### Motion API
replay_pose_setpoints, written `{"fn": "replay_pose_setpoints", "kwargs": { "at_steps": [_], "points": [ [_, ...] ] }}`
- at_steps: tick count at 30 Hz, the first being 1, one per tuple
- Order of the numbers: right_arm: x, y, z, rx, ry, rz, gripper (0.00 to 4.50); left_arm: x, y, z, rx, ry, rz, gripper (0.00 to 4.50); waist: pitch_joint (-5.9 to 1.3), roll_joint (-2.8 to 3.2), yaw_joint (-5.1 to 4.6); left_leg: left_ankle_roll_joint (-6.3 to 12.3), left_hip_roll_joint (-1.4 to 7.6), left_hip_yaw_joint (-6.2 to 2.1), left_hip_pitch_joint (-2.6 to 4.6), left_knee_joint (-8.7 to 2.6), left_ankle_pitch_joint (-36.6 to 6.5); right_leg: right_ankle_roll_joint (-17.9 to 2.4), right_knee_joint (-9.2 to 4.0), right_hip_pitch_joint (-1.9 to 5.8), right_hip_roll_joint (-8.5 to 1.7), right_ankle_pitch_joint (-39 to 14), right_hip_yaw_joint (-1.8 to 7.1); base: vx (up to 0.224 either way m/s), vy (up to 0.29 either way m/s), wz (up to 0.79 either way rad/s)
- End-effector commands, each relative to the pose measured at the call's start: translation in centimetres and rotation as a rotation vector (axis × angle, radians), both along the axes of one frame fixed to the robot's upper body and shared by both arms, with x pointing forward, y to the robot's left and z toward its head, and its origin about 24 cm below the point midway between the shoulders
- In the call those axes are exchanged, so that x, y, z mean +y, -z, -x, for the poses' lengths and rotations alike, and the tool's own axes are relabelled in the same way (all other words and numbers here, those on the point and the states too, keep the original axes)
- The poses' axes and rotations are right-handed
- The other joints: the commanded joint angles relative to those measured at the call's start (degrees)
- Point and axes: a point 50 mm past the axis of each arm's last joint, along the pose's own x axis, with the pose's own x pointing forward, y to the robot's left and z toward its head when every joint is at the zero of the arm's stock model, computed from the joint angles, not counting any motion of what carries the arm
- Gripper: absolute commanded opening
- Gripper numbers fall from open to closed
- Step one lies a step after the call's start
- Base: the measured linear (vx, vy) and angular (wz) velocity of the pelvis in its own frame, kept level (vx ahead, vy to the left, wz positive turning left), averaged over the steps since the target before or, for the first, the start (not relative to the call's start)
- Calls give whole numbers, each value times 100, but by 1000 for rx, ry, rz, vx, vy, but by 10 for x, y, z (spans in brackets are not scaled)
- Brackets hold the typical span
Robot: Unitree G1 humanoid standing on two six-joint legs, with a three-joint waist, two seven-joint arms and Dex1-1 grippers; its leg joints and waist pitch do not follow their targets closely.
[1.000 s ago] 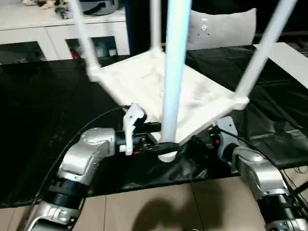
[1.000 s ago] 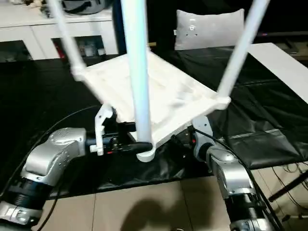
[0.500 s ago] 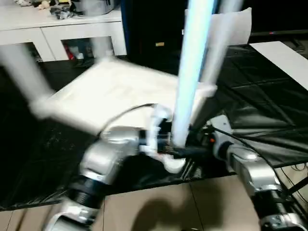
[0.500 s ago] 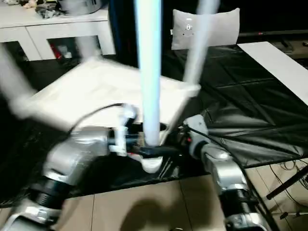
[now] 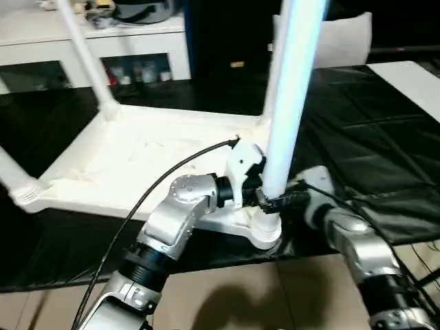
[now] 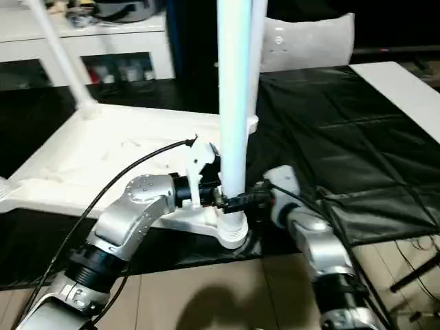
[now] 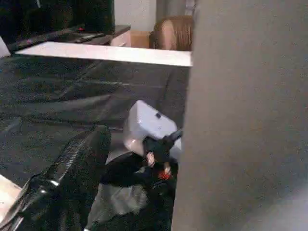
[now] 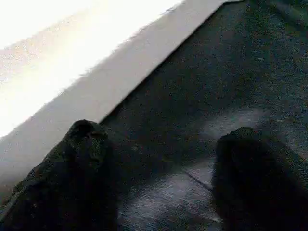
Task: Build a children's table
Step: Rotate table base
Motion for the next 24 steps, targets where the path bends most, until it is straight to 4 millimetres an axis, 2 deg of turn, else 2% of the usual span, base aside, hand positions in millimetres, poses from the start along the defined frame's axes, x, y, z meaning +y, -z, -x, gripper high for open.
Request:
{"fn": "replay_pose_setpoints", "kwargs": {
  "at_steps": [1,3,4,6,7,8,11,12,13,17,18,21,22,24],
  "points": [
    [-6,-4,2,-16,-3,4,450,11,-1,-7,-39,-52,-30,441,-352,-74,28,416,131,-8,-73,-408,-937,-915,-416,387,-290,-1925,228,0,0,0],
    [-8,-8,3,-40,-15,4,450,17,2,-5,-39,-34,-48,441,-352,-83,14,421,119,-7,-78,-407,-970,-859,-426,387,-296,-2036,227,0,0,0],
    [-13,-14,4,-74,-19,3,450,26,8,-1,-28,0,-85,441,-349,-76,9,422,117,-12,-83,-411,-983,-841,-427,391,-298,-2086,223,0,0,0],
    [-17,-18,5,-103,-23,12,450,35,13,2,-16,32,-123,441,-344,-63,-6,437,117,-15,-79,-419,-1026,-757,-447,374,-305,-2255,226,0,0,0],
    [-21,-21,6,-122,-34,32,450,42,17,4,2,52,-155,441,-343,-48,-20,423,117,-8,-54,-419,-1078,-711,-456,338,-287,-2386,226,0,0,0],
    [-26,-25,8,-146,-54,56,450,52,22,6,33,86,-199,441,-345,-26,-17,411,119,-9,-43,-422,-1095,-722,-449,329,-281,-2413,223,0,0,0],
    [-30,-30,10,-163,-88,70,450,62,25,9,52,134,-255,441,-342,9,-7,413,134,-10,-32,-431,-1120,-761,-442,316,-278,-2330,231,0,0,0],
    [-32,-32,12,-165,-100,85,450,66,27,9,51,145,-279,425,-341,1,3,410,136,-11,-36,-434,-1117,-797,-435,325,-280,-2258,234,0,0,0],
    [-35,-36,17,-166,-167,102,450,74,29,7,37,164,-338,415,-346,22,23,422,137,-16,-32,-432,-1106,-825,-429,325,-277,-2165,239,0,0,0],
    [-35,-39,25,-155,-266,130,450,80,29,3,3,176,-382,401,-358,10,60,499,141,-9,-50,-414,-952,-953,-382,347,-285,-1790,250,0,0,0],
    [-37,-39,28,-148,-289,136,450,81,29,2,-16,183,-405,375,-360,1,74,517,138,-5,-49,-410,-946,-966,-391,352,-285,-1809,248,0,0,0],
    [-37,-42,35,-137,-347,104,450,82,33,-1,-32,197,-465,365,-354,-2,112,526,150,-3,-43,-414,-1019,-924,-401,350,-305,-1984,255,0,0,0],
    [-36,-42,37,-136,-363,99,450,82,34,-1,-32,202,-472,360,-346,-19,120,524,149,-3,-53,-422,-1038,-884,-414,357,-308,-2082,253,0,0,0],
    [-35,-43,41,-120,-404,96,450,82,35,-2,-27,213,-483,348,-345,-10,133,502,146,-4,-45,-423,-1066,-826,-428,347,-310,-2232,249,0,0,0]
  ]
}}
